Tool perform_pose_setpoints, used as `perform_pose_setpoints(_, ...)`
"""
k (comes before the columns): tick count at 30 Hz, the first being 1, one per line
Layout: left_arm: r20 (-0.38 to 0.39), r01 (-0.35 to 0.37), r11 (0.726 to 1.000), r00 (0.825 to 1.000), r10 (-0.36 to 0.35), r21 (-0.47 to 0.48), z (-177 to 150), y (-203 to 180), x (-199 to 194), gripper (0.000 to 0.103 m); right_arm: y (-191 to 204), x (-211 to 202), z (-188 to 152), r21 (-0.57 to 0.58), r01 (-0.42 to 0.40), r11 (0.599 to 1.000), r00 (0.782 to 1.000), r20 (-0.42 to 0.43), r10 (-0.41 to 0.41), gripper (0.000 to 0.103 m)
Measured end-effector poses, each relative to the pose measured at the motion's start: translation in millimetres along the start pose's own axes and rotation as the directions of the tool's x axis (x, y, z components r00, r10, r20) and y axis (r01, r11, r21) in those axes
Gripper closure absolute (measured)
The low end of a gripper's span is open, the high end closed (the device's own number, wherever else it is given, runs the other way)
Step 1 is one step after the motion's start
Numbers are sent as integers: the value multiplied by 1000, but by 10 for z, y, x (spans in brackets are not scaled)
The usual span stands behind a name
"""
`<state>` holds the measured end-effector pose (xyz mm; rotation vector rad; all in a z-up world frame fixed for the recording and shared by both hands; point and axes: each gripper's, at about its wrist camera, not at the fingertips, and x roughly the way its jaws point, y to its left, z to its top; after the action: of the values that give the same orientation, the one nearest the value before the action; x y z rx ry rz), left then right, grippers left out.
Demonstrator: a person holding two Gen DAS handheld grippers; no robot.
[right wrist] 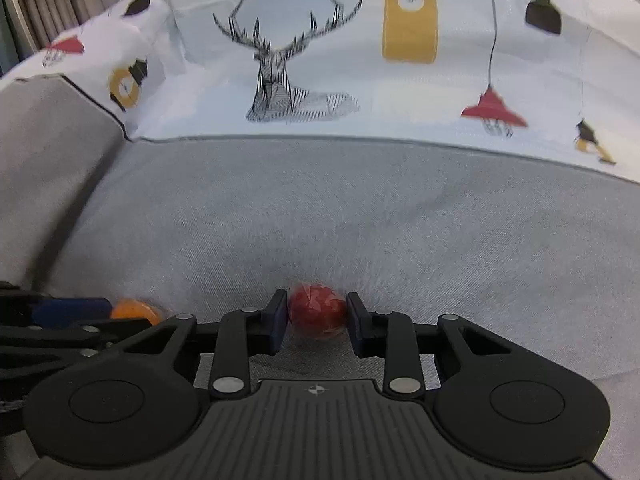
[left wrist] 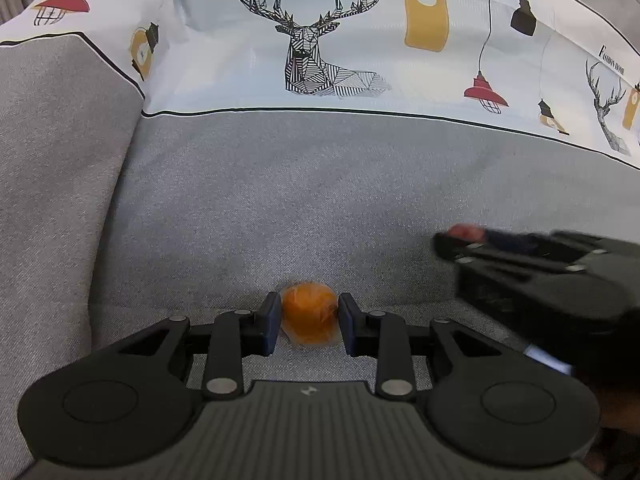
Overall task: Organize fruits
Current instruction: 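Hold the orange fruit with the left tool while the right tool grasps a wrapped red fruit, then carry both wrapped fruits over the blue plate with both tools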
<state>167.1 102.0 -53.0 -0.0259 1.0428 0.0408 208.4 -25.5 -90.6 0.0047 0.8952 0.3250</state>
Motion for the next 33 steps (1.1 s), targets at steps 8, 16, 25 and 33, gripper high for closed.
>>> perform_pose_setpoints(8,66,-7,1000,998,6,17,-35,-18,-185,69,-317,-936,86,64,1,998,992,128,-9,71)
perform_pose_setpoints(16,159,3,992,987,-24,126,-183,-220,-465,69,-656,-1785,-501,181,21,983,988,148,-48,71)
perform_pose_setpoints(25,291,12,954,951,-104,299,-440,-534,-891,69,-644,-1830,-1037,147,106,983,991,71,-117,71)
perform_pose_setpoints(33,283,79,939,942,-180,334,-835,-831,-1098,83,-728,-1996,-1230,151,99,983,990,80,-112,71)
